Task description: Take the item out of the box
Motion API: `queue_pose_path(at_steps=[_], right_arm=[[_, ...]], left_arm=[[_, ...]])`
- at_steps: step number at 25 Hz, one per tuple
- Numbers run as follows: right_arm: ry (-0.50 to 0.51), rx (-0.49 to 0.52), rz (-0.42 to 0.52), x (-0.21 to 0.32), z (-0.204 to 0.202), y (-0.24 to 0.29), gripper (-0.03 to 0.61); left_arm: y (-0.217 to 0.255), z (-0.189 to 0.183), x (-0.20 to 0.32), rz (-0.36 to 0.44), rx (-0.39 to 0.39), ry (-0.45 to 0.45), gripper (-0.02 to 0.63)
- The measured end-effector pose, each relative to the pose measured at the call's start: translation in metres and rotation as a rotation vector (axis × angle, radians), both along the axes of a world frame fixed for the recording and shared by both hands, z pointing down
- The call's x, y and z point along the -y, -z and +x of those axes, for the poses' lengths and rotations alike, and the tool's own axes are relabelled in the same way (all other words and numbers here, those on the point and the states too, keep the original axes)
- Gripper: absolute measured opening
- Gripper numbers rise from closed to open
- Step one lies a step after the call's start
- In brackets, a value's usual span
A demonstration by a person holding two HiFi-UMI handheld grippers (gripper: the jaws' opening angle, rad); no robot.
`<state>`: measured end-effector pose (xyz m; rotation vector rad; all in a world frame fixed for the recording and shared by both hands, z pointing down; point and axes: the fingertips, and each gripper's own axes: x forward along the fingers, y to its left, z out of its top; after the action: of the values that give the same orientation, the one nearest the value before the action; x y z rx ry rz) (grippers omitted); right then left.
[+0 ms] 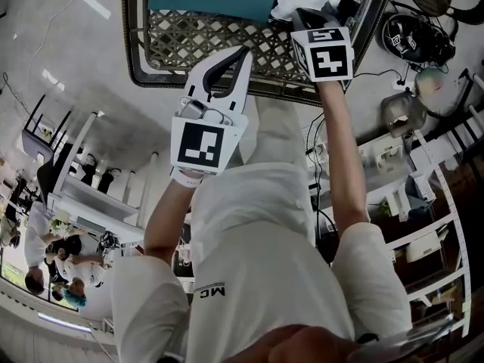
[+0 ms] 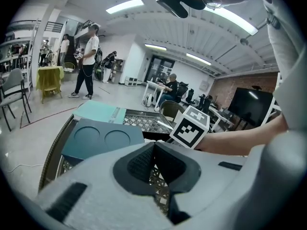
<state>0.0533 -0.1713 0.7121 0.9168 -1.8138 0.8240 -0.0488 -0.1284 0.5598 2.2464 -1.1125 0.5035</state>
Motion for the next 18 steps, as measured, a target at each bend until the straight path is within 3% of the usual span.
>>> queue_pose_path(at_steps=[10, 18], right_arm=[[-0.034, 0.021, 0.091, 0.007, 0.006, 0.034, 0.014], [-0.044, 0.087, 0.198, 0.007, -0.002, 0.094, 0.012]], left_arm=[[0.010, 0.000, -0.003, 0.020, -0.004, 0.006, 0.017], [0.037, 0.004, -0.005, 0.059, -0.003, -0.007, 0.017]])
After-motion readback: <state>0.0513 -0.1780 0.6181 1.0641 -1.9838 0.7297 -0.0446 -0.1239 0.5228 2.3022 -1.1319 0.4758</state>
